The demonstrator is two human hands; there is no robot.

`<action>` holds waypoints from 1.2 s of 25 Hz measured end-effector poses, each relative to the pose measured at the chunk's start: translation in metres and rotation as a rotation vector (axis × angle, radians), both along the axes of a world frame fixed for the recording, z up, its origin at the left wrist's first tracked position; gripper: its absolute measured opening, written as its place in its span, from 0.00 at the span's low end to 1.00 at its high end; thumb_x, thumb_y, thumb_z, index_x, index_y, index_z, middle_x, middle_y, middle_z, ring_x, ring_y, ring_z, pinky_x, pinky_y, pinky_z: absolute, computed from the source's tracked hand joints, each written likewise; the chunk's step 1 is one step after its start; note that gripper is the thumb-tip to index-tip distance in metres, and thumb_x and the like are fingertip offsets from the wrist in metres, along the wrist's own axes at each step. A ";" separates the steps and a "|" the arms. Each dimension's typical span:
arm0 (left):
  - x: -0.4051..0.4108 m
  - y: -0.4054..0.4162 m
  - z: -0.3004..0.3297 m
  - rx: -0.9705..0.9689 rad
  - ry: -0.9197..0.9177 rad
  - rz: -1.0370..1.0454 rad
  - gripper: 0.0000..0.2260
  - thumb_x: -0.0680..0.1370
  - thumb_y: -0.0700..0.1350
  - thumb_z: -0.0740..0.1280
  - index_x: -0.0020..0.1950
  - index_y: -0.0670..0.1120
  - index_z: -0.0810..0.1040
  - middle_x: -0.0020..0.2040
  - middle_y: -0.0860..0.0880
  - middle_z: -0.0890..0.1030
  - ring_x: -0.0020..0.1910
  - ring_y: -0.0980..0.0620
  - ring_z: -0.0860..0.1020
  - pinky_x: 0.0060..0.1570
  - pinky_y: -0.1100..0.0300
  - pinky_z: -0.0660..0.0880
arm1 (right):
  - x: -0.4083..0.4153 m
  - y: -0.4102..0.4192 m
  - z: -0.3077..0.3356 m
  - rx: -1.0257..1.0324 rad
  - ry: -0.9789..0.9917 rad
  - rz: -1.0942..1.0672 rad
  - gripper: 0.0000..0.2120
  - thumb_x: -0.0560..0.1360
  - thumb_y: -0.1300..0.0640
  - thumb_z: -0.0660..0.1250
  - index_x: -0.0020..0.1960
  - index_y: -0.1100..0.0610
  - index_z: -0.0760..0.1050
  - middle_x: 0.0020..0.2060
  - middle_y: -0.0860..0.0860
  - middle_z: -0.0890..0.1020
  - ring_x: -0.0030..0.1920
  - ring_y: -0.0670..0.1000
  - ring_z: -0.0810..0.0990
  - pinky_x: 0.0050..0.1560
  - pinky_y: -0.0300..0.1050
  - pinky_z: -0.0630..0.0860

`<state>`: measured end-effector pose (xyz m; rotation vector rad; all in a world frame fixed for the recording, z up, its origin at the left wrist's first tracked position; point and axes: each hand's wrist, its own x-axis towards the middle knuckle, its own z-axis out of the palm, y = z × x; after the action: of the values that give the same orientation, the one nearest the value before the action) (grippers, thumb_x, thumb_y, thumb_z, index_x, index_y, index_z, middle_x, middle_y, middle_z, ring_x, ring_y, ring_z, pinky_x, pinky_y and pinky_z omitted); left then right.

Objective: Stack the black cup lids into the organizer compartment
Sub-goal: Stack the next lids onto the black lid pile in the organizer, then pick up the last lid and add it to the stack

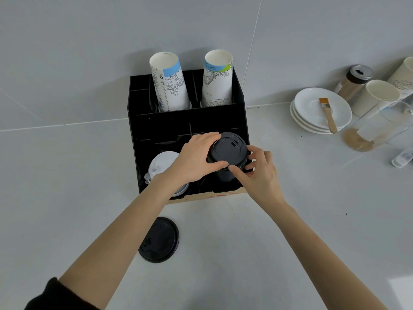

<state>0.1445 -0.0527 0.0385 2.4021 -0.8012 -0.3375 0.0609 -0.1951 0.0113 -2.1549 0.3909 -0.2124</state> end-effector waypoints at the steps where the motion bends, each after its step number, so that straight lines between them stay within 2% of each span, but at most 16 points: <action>1: 0.000 0.000 0.000 -0.009 0.003 0.003 0.30 0.70 0.51 0.69 0.68 0.45 0.61 0.71 0.46 0.64 0.69 0.45 0.60 0.68 0.44 0.59 | 0.000 0.000 0.000 -0.007 -0.001 0.008 0.28 0.68 0.51 0.70 0.64 0.54 0.63 0.51 0.49 0.65 0.39 0.42 0.73 0.39 0.30 0.67; 5: -0.002 0.000 0.001 -0.013 0.017 0.001 0.31 0.71 0.51 0.68 0.69 0.44 0.60 0.72 0.45 0.61 0.70 0.44 0.59 0.69 0.46 0.58 | -0.001 0.000 0.003 -0.027 0.011 0.043 0.29 0.69 0.52 0.69 0.66 0.53 0.61 0.52 0.50 0.64 0.43 0.50 0.75 0.45 0.42 0.70; 10: -0.008 0.009 0.005 -0.099 0.018 0.034 0.28 0.72 0.49 0.66 0.69 0.44 0.60 0.72 0.45 0.62 0.70 0.46 0.61 0.69 0.48 0.59 | -0.009 0.000 0.007 -0.030 0.036 0.036 0.29 0.70 0.50 0.67 0.67 0.53 0.59 0.54 0.51 0.65 0.47 0.50 0.73 0.47 0.44 0.70; 14: -0.018 0.025 0.006 -0.161 0.019 0.063 0.24 0.74 0.47 0.65 0.68 0.44 0.62 0.69 0.45 0.67 0.68 0.48 0.64 0.66 0.58 0.60 | -0.017 0.003 0.015 -0.062 -0.018 0.016 0.29 0.70 0.51 0.67 0.67 0.53 0.59 0.57 0.52 0.65 0.53 0.50 0.70 0.50 0.43 0.67; 18: -0.031 0.050 0.008 -0.174 -0.005 0.097 0.21 0.75 0.45 0.63 0.67 0.45 0.64 0.68 0.46 0.68 0.66 0.50 0.65 0.56 0.74 0.55 | -0.022 0.013 0.028 -0.100 -0.069 0.082 0.24 0.71 0.54 0.66 0.65 0.52 0.63 0.55 0.48 0.67 0.55 0.47 0.69 0.53 0.36 0.63; 20: -0.040 0.066 0.008 -0.186 0.002 0.135 0.19 0.76 0.45 0.61 0.66 0.46 0.65 0.68 0.47 0.69 0.66 0.51 0.66 0.57 0.72 0.56 | -0.025 0.022 0.033 -0.112 -0.082 0.137 0.22 0.72 0.55 0.65 0.64 0.53 0.65 0.57 0.51 0.70 0.55 0.46 0.70 0.52 0.29 0.60; 23: -0.055 0.095 0.005 -0.164 0.017 0.206 0.18 0.76 0.45 0.61 0.65 0.47 0.66 0.67 0.48 0.70 0.65 0.50 0.68 0.60 0.62 0.62 | -0.031 0.042 0.035 -0.133 -0.101 0.248 0.19 0.72 0.56 0.64 0.63 0.54 0.67 0.58 0.51 0.73 0.56 0.46 0.71 0.52 0.27 0.60; 26: -0.067 0.118 -0.001 -0.174 0.028 0.249 0.17 0.76 0.44 0.61 0.65 0.47 0.67 0.65 0.47 0.72 0.64 0.51 0.69 0.59 0.64 0.62 | -0.037 0.061 0.032 -0.120 -0.070 0.364 0.19 0.73 0.56 0.64 0.63 0.53 0.67 0.59 0.49 0.73 0.57 0.45 0.71 0.51 0.27 0.64; 30: -0.086 0.148 -0.016 -0.161 0.048 0.306 0.18 0.75 0.42 0.62 0.65 0.46 0.67 0.63 0.46 0.73 0.61 0.52 0.71 0.53 0.72 0.60 | -0.044 0.091 0.015 -0.148 -0.013 0.499 0.19 0.73 0.56 0.64 0.63 0.54 0.67 0.58 0.50 0.74 0.58 0.47 0.72 0.53 0.32 0.63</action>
<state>0.0581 0.0958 0.0221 2.3096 -0.4126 -0.1991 0.0173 -0.1045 0.0264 -2.3189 -0.1814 0.0295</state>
